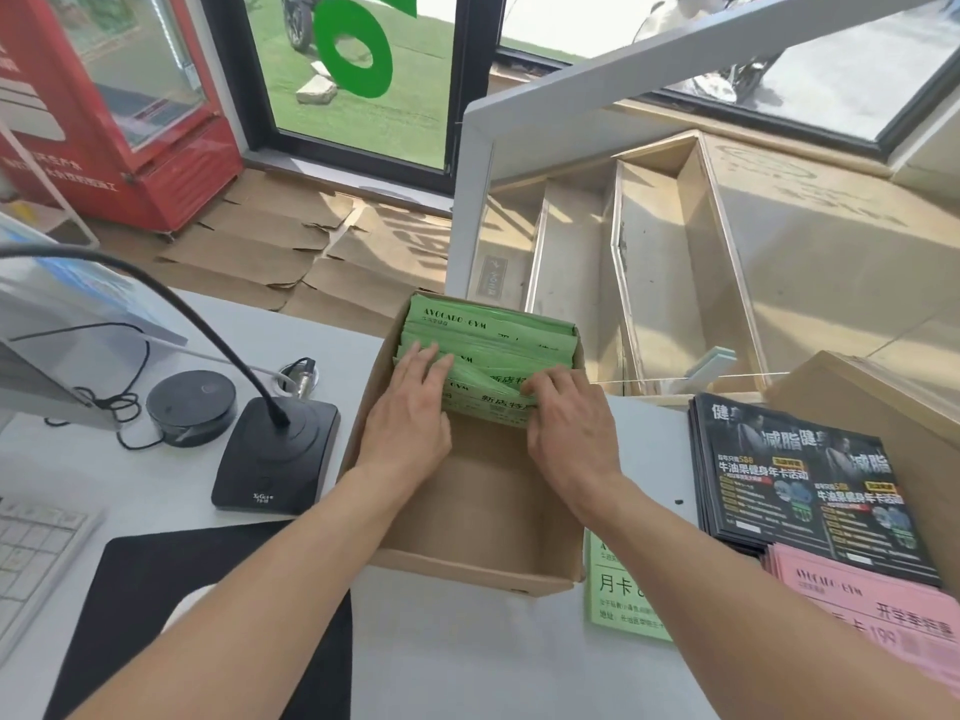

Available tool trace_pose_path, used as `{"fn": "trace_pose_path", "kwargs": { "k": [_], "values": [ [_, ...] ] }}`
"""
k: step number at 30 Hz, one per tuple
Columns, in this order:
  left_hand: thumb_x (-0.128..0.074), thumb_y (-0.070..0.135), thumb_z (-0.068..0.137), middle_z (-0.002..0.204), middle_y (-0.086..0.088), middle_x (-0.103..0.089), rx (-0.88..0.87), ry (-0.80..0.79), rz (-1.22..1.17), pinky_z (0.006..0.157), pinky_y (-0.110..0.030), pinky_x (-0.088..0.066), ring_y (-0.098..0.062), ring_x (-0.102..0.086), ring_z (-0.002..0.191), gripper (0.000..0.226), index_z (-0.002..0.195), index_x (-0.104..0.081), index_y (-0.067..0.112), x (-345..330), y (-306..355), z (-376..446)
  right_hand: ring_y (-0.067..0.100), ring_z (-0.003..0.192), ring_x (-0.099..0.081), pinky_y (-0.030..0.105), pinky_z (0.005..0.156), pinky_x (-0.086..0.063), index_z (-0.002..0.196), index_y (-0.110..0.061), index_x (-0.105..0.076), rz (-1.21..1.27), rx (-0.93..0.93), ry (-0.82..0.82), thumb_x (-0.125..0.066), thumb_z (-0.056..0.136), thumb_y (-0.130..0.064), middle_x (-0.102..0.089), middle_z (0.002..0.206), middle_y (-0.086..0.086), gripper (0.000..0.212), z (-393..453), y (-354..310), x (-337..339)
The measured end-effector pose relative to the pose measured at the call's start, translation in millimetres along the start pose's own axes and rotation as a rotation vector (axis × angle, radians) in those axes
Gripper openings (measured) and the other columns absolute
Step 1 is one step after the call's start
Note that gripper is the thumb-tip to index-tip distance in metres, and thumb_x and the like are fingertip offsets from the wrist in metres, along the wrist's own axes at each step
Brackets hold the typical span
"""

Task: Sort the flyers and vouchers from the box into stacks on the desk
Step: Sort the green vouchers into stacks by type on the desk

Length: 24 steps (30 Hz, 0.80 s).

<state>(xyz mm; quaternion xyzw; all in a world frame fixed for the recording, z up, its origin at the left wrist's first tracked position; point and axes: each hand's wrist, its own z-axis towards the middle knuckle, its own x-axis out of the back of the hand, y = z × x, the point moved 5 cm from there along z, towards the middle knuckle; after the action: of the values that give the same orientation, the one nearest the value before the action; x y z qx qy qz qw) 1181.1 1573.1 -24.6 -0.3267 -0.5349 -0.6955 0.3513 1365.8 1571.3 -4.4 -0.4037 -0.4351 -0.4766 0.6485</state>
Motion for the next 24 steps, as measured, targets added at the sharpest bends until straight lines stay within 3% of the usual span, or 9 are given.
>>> {"fn": "trace_pose_path", "kwargs": {
  "k": [4,8,11,14,17,19,20,22,24],
  "values": [
    [-0.056,-0.002,0.086,0.162,-0.006,-0.029,-0.019,-0.005,-0.014,0.121,-0.030,-0.017,-0.021,-0.014,0.154,0.069,0.152,-0.037,0.011,-4,0,3,0.027,0.085,-0.063,0.037,0.084,-0.044,0.104,-0.018,-0.063,-0.006,0.027,-0.069,-0.060,0.079,-0.004,-0.069,0.089,0.000,0.029,-3,-3,-5],
    [-0.057,-0.001,0.086,0.164,-0.008,-0.024,-0.015,-0.009,-0.030,0.121,-0.033,-0.020,-0.021,-0.012,0.155,0.070,0.152,-0.036,0.010,-4,0,4,0.030,0.129,-0.054,0.042,0.108,-0.042,0.103,-0.015,-0.068,0.027,0.033,-0.097,-0.063,0.078,-0.004,-0.061,0.137,0.008,0.028,0,1,-11],
    [-0.059,-0.002,0.085,0.162,-0.012,-0.028,-0.034,0.011,0.000,0.123,-0.034,-0.015,-0.025,-0.012,0.155,0.067,0.149,-0.042,0.009,-2,2,5,0.031,0.142,-0.042,0.043,0.117,-0.033,0.107,-0.014,-0.066,-0.006,0.056,-0.143,-0.060,0.079,-0.005,-0.052,0.149,0.008,0.029,0,0,-12],
    [-0.067,0.001,0.079,0.155,-0.013,-0.041,-0.069,0.060,0.117,0.126,-0.043,-0.008,-0.029,-0.019,0.153,0.050,0.128,-0.061,0.010,2,3,7,0.029,0.141,-0.043,0.045,0.118,-0.031,0.106,-0.016,-0.065,-0.033,0.047,-0.089,-0.061,0.078,-0.004,-0.057,0.144,0.004,0.030,1,-2,-7],
    [-0.075,0.008,0.076,0.147,-0.010,-0.052,-0.080,0.105,0.166,0.126,-0.048,-0.009,-0.029,-0.026,0.151,0.029,0.103,-0.068,0.015,8,3,8,0.026,0.118,-0.060,0.044,0.116,-0.032,0.098,-0.017,-0.061,0.022,0.011,0.040,-0.060,0.080,-0.002,-0.071,0.108,0.002,0.023,-1,-1,5],
    [-0.076,0.009,0.077,0.139,-0.006,-0.060,-0.116,0.148,0.150,0.125,-0.050,-0.014,-0.028,-0.035,0.147,0.023,0.098,-0.068,0.017,12,6,8,0.025,0.086,-0.065,0.039,0.106,-0.041,0.096,-0.018,-0.061,0.106,-0.012,0.122,-0.062,0.081,0.000,-0.068,0.084,-0.002,0.023,-5,-1,17],
    [-0.076,0.007,0.077,0.134,-0.004,-0.065,-0.140,0.172,0.135,0.124,-0.050,-0.019,-0.027,-0.043,0.142,0.025,0.098,-0.069,0.017,16,8,6,0.024,0.078,-0.064,0.035,0.093,-0.048,0.097,-0.017,-0.063,0.151,-0.022,0.168,-0.065,0.080,0.001,-0.068,0.081,-0.003,0.025,-8,0,25],
    [-0.077,0.000,0.073,0.118,-0.002,-0.072,-0.173,0.211,0.081,0.115,-0.048,-0.037,-0.026,-0.062,0.121,0.035,0.104,-0.070,0.017,26,15,0,0.022,0.073,-0.065,0.028,0.068,-0.043,0.101,-0.016,-0.068,0.216,-0.049,0.266,-0.068,0.080,0.001,-0.071,0.085,-0.004,0.027,-15,4,44],
    [-0.077,-0.003,0.073,0.107,-0.001,-0.076,-0.197,0.257,-0.014,0.088,-0.041,-0.057,-0.027,-0.072,0.097,0.042,0.110,-0.071,0.016,40,23,-11,0.017,0.075,-0.065,0.025,0.059,-0.036,0.105,-0.019,-0.069,0.272,-0.082,0.335,-0.064,0.088,-0.005,-0.073,0.092,-0.007,0.022,-24,10,69]
  ]
}}
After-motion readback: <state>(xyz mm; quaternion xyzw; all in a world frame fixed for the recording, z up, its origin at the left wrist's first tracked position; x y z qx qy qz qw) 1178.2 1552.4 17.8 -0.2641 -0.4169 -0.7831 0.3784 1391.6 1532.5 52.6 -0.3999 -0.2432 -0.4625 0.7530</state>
